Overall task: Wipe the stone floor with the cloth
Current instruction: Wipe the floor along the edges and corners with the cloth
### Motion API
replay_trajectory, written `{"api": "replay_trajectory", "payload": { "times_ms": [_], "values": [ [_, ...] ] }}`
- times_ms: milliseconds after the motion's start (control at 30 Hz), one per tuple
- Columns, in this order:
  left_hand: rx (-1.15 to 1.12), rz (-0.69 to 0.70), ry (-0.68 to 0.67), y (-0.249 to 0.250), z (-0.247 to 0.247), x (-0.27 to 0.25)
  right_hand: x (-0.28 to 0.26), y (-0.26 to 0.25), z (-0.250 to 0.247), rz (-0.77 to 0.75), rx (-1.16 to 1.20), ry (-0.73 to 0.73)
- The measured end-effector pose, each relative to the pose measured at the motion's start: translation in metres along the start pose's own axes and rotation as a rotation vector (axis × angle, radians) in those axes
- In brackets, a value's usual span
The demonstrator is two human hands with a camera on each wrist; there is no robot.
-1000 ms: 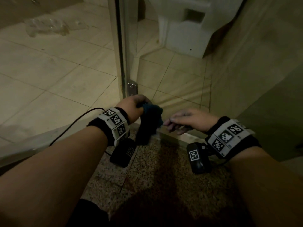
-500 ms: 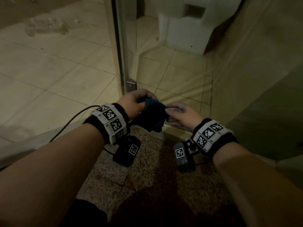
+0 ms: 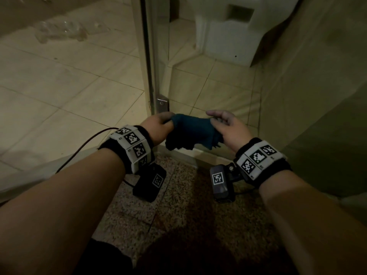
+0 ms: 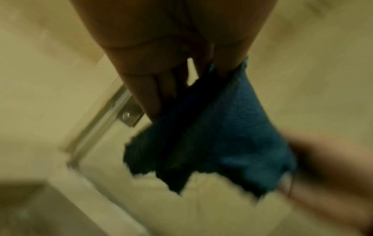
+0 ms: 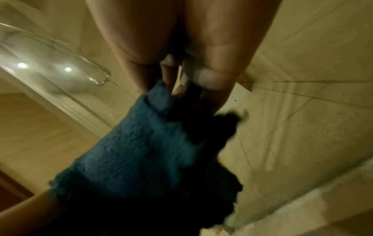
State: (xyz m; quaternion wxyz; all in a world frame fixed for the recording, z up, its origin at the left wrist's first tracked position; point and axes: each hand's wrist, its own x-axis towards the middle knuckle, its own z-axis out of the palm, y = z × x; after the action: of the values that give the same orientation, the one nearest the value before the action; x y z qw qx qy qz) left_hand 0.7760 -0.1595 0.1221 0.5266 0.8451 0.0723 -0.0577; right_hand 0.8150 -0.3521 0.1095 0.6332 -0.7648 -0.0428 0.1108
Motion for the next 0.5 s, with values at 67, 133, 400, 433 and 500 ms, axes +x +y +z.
{"api": "replay_trajectory", "payload": {
  "times_ms": [67,133,400,433,500],
  "values": [
    [-0.261,-0.077,-0.009,0.002,0.001,-0.002,0.0,-0.001,0.001,0.023,0.055,-0.033],
    [-0.428,-0.113,-0.029,0.002,0.001,-0.002,-0.001,-0.002,0.001,0.029,0.08,-0.05],
    [-0.57,-0.107,-0.122,0.009,-0.002,-0.006,-0.003,-0.005,-0.008,0.077,0.045,-0.146],
    [-0.565,-0.107,-0.113,0.009,-0.002,-0.006,-0.002,-0.004,-0.008,0.067,0.039,-0.169],
    [-0.593,-0.123,-0.085,0.009,-0.002,-0.006,-0.002,-0.001,-0.008,0.061,0.05,-0.208]
  ]
}}
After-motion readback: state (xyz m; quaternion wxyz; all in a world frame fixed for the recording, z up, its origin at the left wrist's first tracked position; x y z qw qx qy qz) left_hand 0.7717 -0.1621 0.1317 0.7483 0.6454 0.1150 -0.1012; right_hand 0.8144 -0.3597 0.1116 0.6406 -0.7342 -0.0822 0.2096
